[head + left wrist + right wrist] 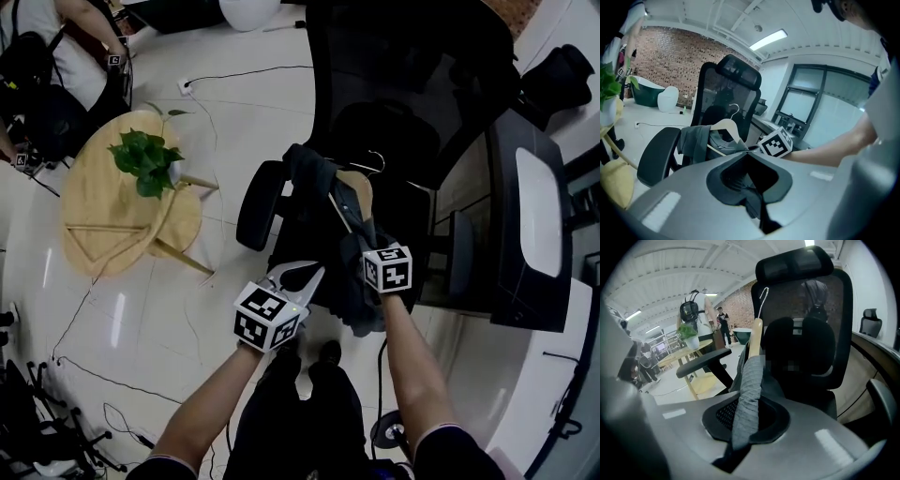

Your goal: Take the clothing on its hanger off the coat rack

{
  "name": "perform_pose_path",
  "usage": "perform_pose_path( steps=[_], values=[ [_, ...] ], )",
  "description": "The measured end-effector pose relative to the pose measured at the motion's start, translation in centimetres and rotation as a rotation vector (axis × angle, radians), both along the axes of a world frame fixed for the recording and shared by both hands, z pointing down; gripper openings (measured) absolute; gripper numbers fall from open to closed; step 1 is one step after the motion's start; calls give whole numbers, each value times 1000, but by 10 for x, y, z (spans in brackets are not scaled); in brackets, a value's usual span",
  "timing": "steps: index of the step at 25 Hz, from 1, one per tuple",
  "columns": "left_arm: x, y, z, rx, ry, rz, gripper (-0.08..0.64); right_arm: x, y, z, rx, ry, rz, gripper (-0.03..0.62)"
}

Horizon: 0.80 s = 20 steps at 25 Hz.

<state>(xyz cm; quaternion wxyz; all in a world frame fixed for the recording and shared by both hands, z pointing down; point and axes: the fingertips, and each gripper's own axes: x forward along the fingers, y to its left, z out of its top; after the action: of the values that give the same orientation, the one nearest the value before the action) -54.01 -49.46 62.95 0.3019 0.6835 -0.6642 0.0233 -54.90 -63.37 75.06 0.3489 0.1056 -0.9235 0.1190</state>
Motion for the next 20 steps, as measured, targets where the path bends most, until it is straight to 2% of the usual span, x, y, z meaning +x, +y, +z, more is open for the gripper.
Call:
perform_pose_path(
  steps=[2,5,7,9,12,16,20],
  values=[
    [-3,5,6,-12,2,1,12,-6,2,14,2,30,2,30],
    [-6,9,13,-26,11,2,12,-5,-2,20,16,45,28,94],
    [-7,8,14,-30,19,5,12,4,-7,19,22,62,44,94],
    [-6,5,11,-23,22,15,12,16,-11,18,15,87,60,124],
    [-9,2,1,-4,11,27,12,29,-12,7,19,88,83,121],
    [-12,-4,-19,20,-13,32,12,40,-12,-28,43,41,115,121],
    [-6,-12,-47,57,-36,45,12,55,-12,-90,63,-81,147,101]
  ],
)
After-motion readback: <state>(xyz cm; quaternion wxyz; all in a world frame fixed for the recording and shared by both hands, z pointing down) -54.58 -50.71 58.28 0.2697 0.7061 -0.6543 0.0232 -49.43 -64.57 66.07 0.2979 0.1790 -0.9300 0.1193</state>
